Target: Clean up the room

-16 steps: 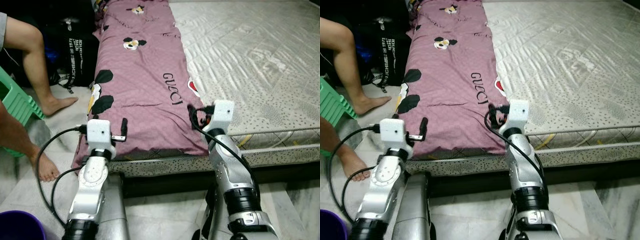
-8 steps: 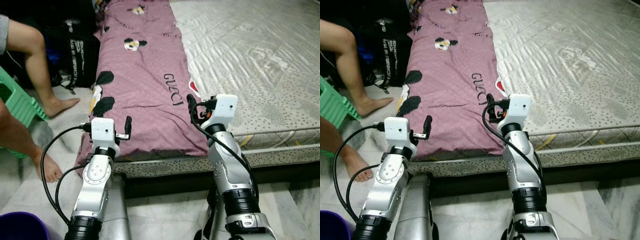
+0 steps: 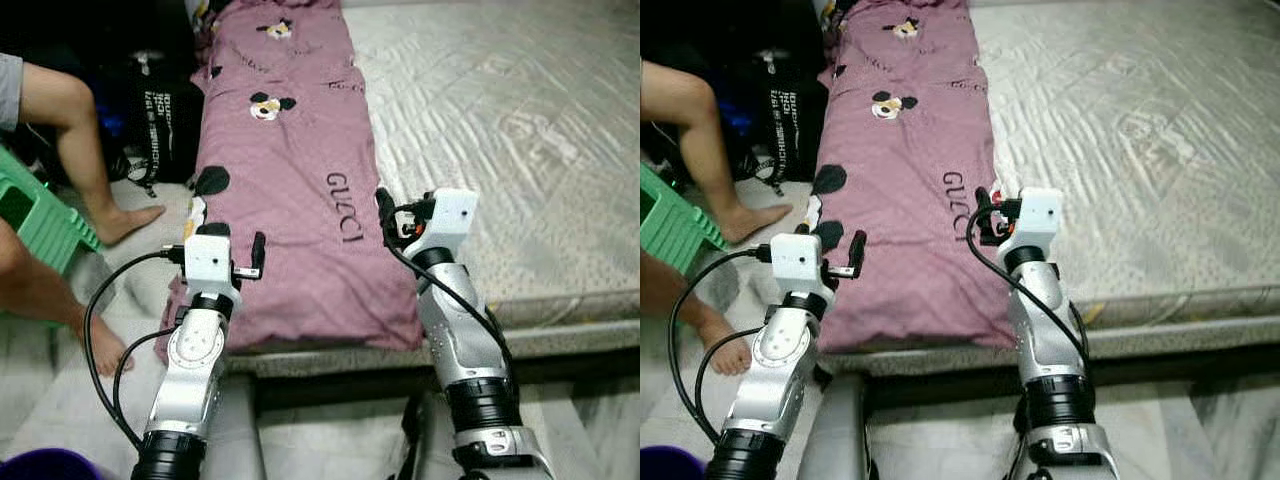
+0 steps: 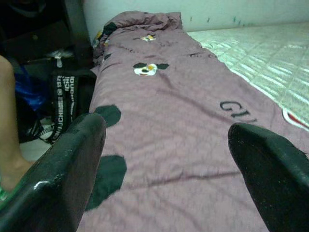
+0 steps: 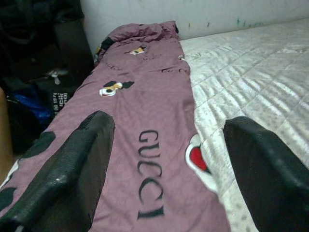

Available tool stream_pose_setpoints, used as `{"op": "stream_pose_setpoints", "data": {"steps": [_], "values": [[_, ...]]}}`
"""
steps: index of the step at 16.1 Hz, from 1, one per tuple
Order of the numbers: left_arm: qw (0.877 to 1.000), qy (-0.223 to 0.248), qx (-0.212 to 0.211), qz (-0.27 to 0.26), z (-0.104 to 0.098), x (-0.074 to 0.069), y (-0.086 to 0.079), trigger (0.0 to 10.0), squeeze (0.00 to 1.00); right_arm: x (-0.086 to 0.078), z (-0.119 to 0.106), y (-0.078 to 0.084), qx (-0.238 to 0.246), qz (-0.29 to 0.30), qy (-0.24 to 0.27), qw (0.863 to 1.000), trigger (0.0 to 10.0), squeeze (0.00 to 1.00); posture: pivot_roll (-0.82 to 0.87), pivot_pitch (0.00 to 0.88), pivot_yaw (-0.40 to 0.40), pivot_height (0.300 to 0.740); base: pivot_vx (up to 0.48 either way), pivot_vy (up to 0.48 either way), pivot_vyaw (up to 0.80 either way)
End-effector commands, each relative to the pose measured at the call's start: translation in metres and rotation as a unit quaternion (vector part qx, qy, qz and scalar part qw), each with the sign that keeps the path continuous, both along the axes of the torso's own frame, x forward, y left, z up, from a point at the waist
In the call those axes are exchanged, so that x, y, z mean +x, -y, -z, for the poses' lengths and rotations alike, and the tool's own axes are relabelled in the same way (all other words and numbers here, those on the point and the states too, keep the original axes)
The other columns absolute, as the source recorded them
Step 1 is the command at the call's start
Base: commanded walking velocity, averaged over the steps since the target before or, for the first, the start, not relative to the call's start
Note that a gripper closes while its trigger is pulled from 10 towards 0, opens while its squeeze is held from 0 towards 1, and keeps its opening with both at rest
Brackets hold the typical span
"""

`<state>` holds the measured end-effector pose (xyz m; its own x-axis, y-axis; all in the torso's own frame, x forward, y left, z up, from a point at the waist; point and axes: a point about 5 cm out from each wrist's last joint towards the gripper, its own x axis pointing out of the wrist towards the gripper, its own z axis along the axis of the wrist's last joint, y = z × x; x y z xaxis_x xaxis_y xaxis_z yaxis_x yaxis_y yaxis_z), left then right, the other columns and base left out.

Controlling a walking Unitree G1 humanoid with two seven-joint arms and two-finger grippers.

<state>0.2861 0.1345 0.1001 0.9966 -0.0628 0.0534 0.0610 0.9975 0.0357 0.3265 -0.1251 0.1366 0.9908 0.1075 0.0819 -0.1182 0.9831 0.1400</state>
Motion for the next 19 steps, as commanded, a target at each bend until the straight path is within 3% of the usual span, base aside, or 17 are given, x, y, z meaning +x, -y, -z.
{"op": "stream_pose_setpoints", "data": {"steps": [1, 9, 14, 19], "values": [[1.0, -0.005, 0.002, -0.003, 0.002, 0.0, -0.002, 10.0, 0.0, -0.002, 0.001, 0.004, -0.003, 0.012, 0.0, 1.0, 10.0, 0.0, 0.09, 0.0, 0.03, 0.654, 0.0, 0.0, 0.0], [1.0, -0.008, 0.002, -0.001, 0.003, 0.0, -0.002, 10.0, 0.0, -0.007, 0.011, 0.014, -0.02, 0.03, -0.012, 0.999, 10.0, 0.0, 0.09, 0.0, 0.035, 0.74, 0.0, 0.0, 0.0], [0.999, -0.023, 0.01, -0.025, 0.01, -0.003, -0.006, 10.0, 0.0, -0.011, 0.027, 0.017, -0.049, 0.05, -0.049, 0.996, 10.0, 0.0, 0.09, 0.0, 0.034, 0.74, 0.0, 0.0, 0.0], [0.999, -0.027, 0.006, -0.018, 0.009, -0.002, -0.004, 10.0, 0.0, -0.012, 0.025, 0.016, -0.061, 0.044, -0.038, 0.996, 10.0, 0.0, 0.09, 0.0, 0.025, 0.74, 0.0, 0.0, 0.0]]}}
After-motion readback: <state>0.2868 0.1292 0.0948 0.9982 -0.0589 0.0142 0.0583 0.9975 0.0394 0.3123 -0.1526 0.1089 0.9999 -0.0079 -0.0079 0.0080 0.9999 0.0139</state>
